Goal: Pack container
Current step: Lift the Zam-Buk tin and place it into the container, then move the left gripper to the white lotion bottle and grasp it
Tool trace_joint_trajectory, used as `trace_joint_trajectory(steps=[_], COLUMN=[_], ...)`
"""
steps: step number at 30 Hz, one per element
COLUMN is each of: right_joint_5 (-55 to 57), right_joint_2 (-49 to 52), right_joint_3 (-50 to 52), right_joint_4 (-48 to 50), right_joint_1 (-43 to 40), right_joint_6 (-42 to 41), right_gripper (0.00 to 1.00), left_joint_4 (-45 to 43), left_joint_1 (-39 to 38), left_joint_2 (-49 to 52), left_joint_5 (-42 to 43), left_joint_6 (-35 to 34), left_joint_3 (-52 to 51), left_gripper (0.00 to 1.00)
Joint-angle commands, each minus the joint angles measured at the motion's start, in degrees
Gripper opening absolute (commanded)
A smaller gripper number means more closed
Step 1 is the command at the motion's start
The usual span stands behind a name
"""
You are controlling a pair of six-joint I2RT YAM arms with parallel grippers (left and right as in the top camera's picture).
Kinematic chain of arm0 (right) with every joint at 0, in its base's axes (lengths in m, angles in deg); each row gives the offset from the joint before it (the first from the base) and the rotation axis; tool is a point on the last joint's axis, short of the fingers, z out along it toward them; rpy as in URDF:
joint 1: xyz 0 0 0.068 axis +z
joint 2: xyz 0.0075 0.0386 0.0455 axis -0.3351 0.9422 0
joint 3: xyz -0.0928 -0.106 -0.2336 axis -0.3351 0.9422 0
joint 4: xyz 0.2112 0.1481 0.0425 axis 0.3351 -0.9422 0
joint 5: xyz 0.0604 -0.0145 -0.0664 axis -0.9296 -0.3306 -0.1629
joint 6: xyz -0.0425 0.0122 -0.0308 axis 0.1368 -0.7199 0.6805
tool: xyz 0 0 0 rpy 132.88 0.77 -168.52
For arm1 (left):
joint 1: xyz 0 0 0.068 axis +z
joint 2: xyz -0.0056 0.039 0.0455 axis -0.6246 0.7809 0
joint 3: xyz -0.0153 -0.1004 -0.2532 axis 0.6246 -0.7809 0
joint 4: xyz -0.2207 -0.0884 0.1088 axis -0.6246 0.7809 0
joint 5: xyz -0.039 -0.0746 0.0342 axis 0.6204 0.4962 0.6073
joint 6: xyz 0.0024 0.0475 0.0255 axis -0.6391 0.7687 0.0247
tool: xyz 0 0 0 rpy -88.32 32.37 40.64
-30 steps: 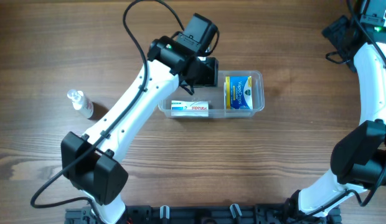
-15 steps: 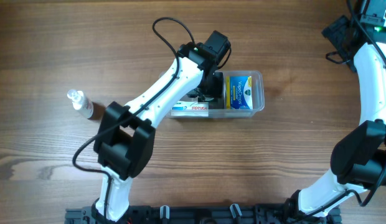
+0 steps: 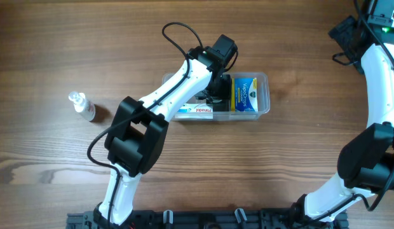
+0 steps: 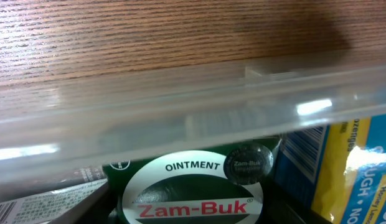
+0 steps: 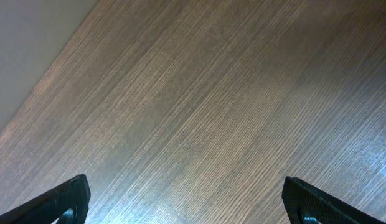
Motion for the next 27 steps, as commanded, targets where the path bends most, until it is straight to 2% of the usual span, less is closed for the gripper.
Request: trace_joint_trajectory(steps=[1,5,9,16,21,27], right_joint_5=[0.76,0.76,0.76,0.76,0.76,0.76], right_joint_2=[-0.5,-0.52,-0.5,-0.52,-0.52,-0.52], right_joint_3=[0.07,0.07,0.07,0.07,0.07,0.07], right_joint_4=[0.13,0.13,0.13,0.13,0.13,0.13], right_joint_1=[0.17,0.17,0.17,0.17,0.17,0.17], right_joint_6=[-0.61,-0.59,-0.59,-0.59,-0.59,-0.61], right_gripper=[1.0,1.0,1.0,1.0,1.0,1.0], left_joint_4=[-1.46,-2.08,-2.1,-2.05,-1.33,3.45], left_joint_1=[-0.31,-0.31,-0.31,-0.13,0.68,6.38], left_joint_2=[0.57,0.57,0.57,0.52,-2.19,-7.82], left_joint_5=[0.87,1.97,2.16,2.19,2.08,1.9], left_joint_6=[0.09,0.07,0.07,0.07,0.07,0.13], left_joint_3=[0.9,0.9,0.9,0.92,1.03,1.03], left_gripper=[0.63,0.64,0.69,0.84,0.84,0.84])
